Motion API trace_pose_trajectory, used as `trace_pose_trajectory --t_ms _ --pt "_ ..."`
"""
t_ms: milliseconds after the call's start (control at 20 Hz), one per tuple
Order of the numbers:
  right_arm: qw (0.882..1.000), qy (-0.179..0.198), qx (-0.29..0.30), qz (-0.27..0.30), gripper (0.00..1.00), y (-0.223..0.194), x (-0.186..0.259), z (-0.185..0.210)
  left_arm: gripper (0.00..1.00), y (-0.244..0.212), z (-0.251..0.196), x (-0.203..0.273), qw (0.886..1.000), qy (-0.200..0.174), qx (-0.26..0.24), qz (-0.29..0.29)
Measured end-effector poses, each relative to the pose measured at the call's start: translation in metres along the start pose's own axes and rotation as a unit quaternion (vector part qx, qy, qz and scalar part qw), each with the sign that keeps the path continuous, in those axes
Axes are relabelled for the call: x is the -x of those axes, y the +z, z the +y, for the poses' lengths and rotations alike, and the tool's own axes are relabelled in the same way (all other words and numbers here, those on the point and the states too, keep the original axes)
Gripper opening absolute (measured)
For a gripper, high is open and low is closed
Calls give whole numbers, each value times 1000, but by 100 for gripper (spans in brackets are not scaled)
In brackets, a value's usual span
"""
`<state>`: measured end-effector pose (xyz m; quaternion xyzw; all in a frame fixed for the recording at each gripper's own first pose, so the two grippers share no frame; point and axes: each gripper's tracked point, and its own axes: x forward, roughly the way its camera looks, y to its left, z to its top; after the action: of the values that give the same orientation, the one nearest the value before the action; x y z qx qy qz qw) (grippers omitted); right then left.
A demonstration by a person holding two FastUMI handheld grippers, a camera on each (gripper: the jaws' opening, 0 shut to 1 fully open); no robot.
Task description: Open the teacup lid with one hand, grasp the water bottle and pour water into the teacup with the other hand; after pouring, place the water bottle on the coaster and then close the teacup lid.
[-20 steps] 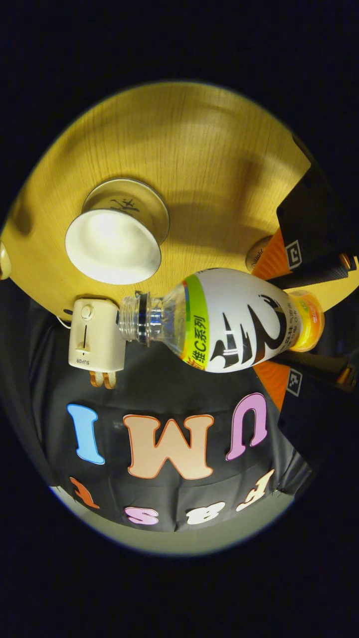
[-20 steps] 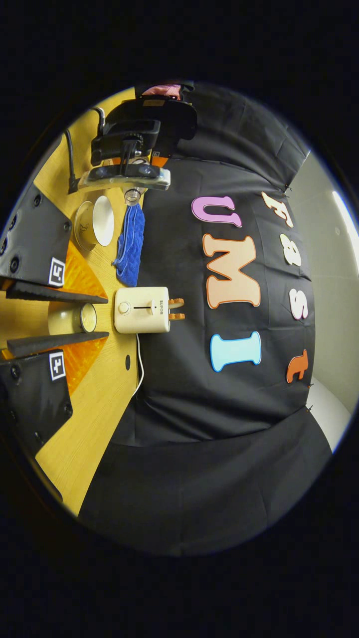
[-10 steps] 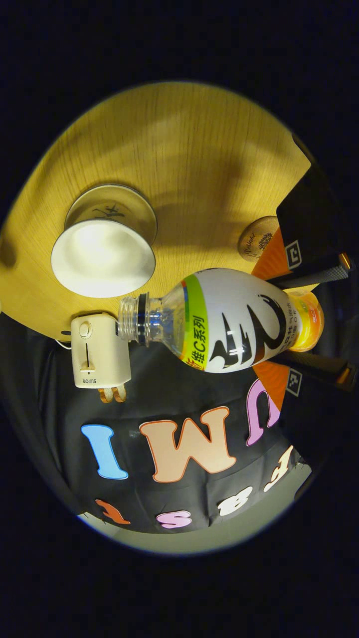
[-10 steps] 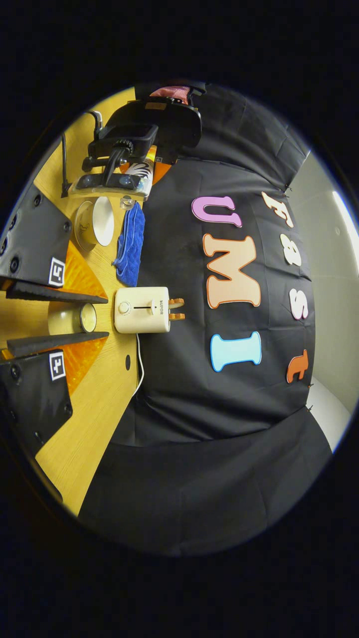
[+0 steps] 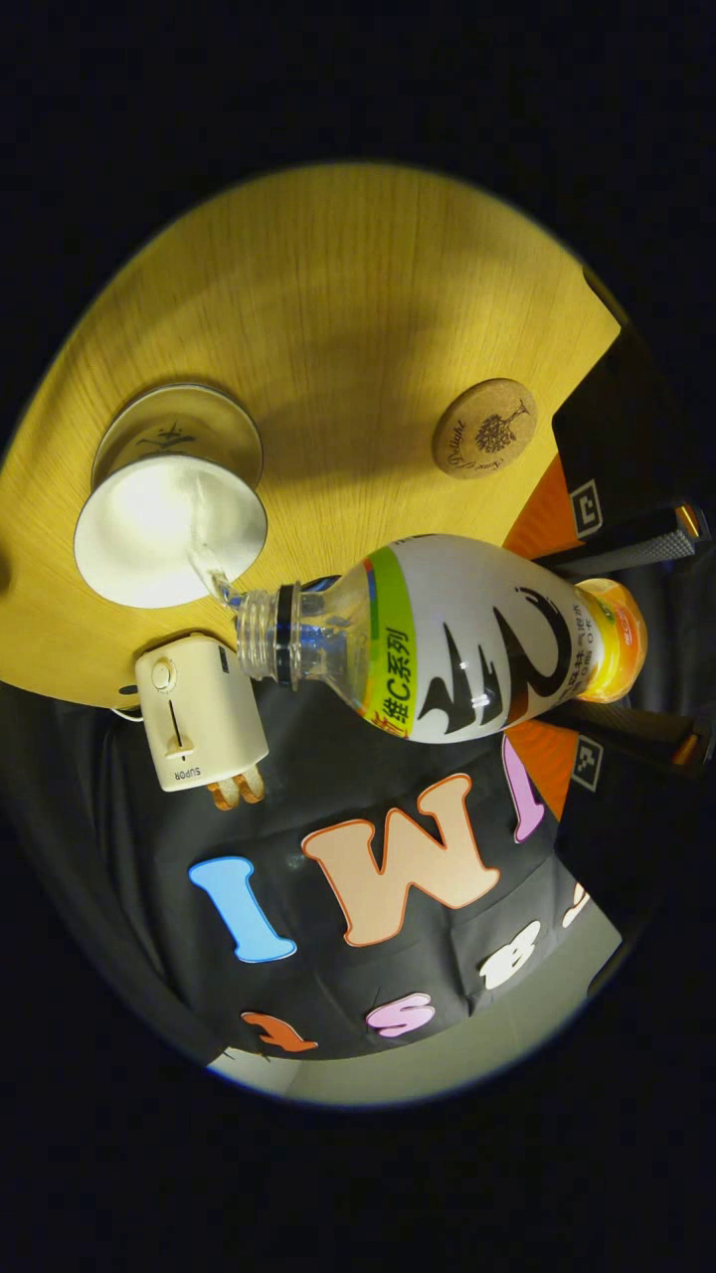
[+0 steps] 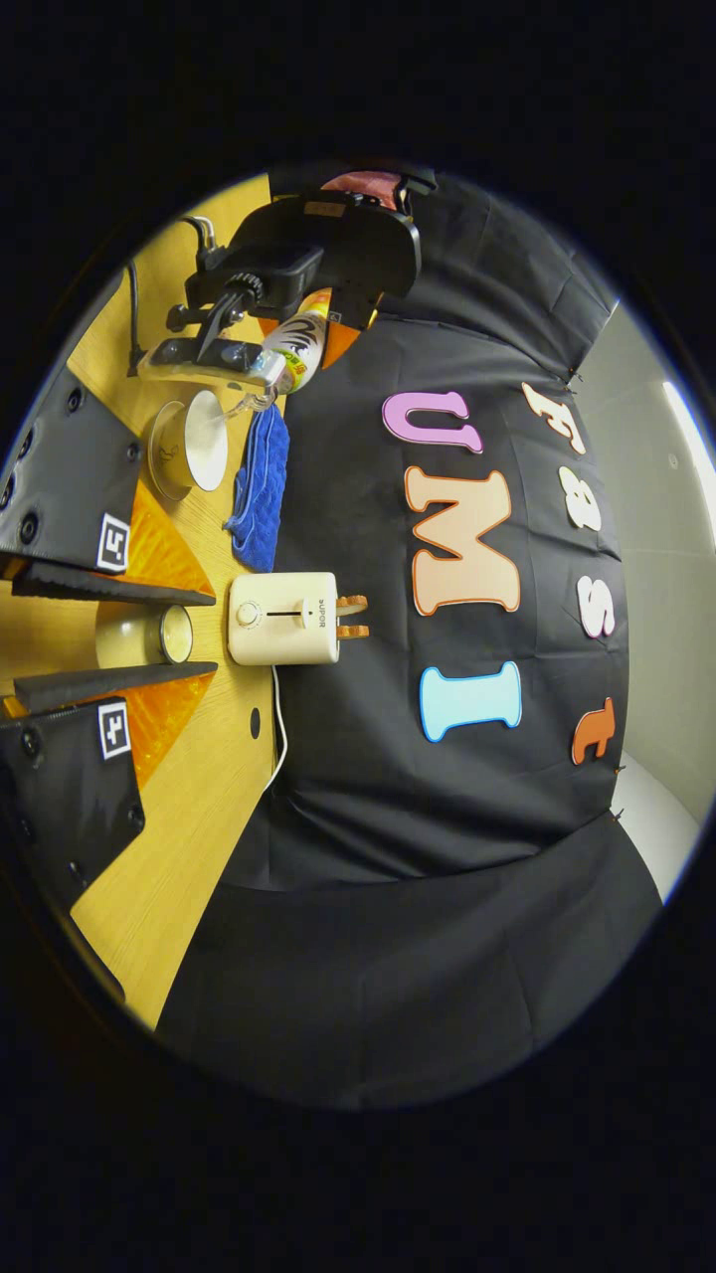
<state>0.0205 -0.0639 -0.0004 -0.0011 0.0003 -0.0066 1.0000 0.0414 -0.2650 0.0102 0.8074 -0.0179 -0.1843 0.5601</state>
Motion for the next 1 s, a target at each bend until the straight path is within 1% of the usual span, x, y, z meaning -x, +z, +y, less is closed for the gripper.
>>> trace_pose_trajectory --t_ms 450,800,900,1000 --pt "1000 -1 0 0 34 0 1 0 57 -4 27 4 997 20 -76 13" --pt "1000 -1 0 1 33 0 1 0 57 -4 51 10 994 33 -104 11" --pt "1000 -4 0 1 33 1 1 -2 56 -2 55 11 994 35 -106 7" --pt "1000 -4 0 1 33 1 2 -2 57 -1 56 11 992 34 -119 10"
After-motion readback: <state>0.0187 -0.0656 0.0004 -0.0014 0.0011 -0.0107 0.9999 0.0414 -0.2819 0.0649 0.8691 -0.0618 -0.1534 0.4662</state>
